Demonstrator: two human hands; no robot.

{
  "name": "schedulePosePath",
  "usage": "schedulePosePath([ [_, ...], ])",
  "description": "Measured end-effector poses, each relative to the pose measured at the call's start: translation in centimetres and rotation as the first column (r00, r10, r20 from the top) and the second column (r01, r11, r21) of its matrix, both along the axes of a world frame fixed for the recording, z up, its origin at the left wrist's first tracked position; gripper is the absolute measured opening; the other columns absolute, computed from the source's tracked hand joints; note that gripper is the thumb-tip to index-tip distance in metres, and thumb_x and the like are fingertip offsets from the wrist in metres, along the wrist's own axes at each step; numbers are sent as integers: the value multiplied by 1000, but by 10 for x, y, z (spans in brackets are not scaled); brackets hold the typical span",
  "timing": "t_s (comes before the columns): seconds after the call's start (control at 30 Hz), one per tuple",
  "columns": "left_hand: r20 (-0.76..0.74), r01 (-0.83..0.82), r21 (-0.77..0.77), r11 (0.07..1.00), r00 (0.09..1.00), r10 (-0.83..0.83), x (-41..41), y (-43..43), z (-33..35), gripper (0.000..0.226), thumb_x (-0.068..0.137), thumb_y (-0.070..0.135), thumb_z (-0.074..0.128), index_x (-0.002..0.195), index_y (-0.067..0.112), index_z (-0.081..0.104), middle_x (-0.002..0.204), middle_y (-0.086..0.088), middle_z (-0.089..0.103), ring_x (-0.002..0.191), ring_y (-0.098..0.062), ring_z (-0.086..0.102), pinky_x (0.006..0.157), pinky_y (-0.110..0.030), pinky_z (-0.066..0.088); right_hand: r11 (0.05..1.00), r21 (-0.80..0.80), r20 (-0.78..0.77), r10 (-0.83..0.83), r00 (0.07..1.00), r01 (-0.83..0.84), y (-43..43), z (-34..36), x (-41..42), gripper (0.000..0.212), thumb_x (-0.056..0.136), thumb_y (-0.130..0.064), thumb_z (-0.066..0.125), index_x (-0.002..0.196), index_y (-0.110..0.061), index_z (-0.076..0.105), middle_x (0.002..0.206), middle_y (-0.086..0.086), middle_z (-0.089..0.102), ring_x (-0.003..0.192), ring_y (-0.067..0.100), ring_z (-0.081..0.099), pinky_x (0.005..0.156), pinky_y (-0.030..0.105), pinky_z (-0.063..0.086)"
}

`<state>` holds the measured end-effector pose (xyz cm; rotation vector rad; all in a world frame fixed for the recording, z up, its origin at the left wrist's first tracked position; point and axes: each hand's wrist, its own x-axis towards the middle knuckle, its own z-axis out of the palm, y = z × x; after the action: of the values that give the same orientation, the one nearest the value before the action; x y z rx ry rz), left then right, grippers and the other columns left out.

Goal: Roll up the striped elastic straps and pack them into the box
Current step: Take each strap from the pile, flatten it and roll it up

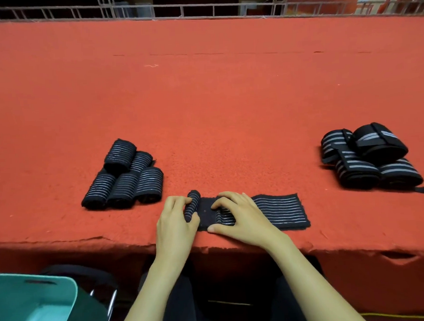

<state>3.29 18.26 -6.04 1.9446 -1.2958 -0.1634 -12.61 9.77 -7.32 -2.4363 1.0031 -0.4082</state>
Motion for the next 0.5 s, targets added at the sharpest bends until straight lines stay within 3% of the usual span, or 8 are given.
schedulePosePath([
  [0.13, 20, 95, -4, 995, 995, -95, -3, -4, -5, 31, 75, 18, 76, 103, 13, 66, 102, 6, 56, 86, -18, 56, 79, -29, 45, 1000, -2, 1, -23, 1000, 23, 0, -1, -10, 47, 80, -64, 59, 120, -39, 51, 143, -13, 36, 139, 4, 23, 119, 36, 0],
  [0.3, -113, 170, -2, 985, 979, -169, -8, -7, -6, 32, 79, 29, 74, 108, 15, 70, 108, 9, 57, 94, -10, 55, 89, -26, 44, 998, -39, 6, -41, 999, 41, 2, -4, -11, 48, 79, -65, 55, 120, -40, 51, 141, -15, 37, 138, 2, 23, 118, 37, -1],
  [0.4, -149, 209, -29, 977, 966, -211, -5, -7, 0, 18, 88, 13, 62, 102, 16, 73, 104, 12, 59, 82, 4, 55, 78, -7, 39, 998, -43, 21, -51, 998, 52, 3, -6, -11, 49, 77, -68, 52, 118, -41, 51, 141, -15, 37, 137, 2, 24, 117, 34, -2],
  [0.5, -302, 269, 0, 963, 918, -257, 7, -3, 6, 32, 84, -4, 60, 96, 23, 70, 103, 13, 62, 80, 9, 55, 74, -2, 38, 998, -50, 25, -47, 999, 48, 3, -6, -11, 50, 77, -68, 52, 119, -41, 51, 142, -15, 37, 138, 1, 24, 117, 34, -3],
])
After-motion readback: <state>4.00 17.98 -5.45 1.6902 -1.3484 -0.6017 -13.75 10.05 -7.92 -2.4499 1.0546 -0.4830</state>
